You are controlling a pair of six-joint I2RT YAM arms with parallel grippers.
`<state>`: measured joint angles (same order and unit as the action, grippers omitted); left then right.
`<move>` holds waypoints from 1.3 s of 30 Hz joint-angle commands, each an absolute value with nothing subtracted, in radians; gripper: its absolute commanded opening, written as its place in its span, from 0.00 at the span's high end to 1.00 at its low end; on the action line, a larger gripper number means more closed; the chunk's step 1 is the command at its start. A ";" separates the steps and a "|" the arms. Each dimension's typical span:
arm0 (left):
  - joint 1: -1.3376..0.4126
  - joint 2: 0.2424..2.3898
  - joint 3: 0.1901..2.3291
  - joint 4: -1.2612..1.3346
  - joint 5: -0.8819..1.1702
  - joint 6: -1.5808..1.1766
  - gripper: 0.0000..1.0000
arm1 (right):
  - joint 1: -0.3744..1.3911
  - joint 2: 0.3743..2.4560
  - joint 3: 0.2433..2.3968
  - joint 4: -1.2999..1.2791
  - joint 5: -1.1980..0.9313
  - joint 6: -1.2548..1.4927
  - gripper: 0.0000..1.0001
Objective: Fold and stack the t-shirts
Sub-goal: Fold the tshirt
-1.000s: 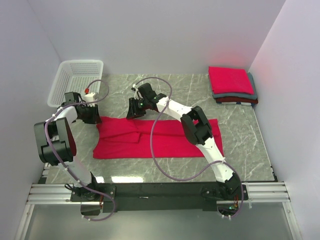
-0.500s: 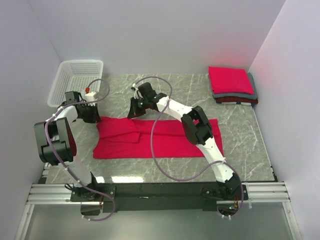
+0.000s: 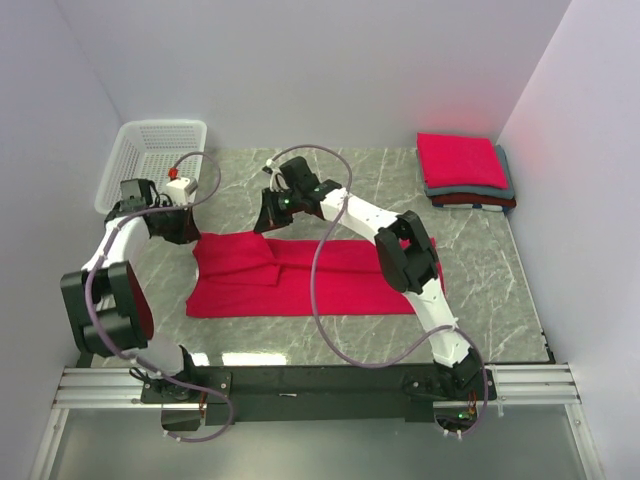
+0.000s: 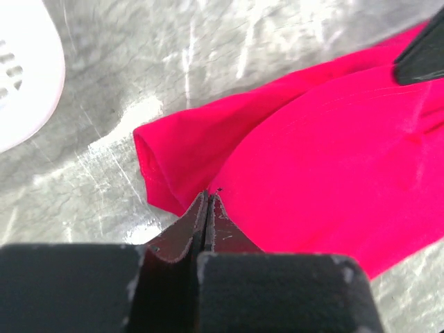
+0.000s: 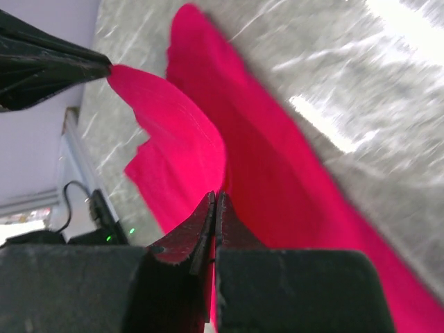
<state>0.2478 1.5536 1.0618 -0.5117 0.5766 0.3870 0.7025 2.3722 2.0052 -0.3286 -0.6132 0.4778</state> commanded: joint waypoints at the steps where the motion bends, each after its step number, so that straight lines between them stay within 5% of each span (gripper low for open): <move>1: 0.259 1.458 1.037 -0.574 0.652 0.484 0.99 | 0.709 2.261 1.968 -0.304 -0.670 0.486 1.00; 39: 0.350 1.275 1.132 -0.788 0.764 0.655 0.99 | 0.764 2.082 1.830 -0.345 -0.735 0.436 1.00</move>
<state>0.3401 1.3136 1.0801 -0.7574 0.7292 0.6109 0.7406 2.1460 1.8473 -0.3523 -0.7063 0.4507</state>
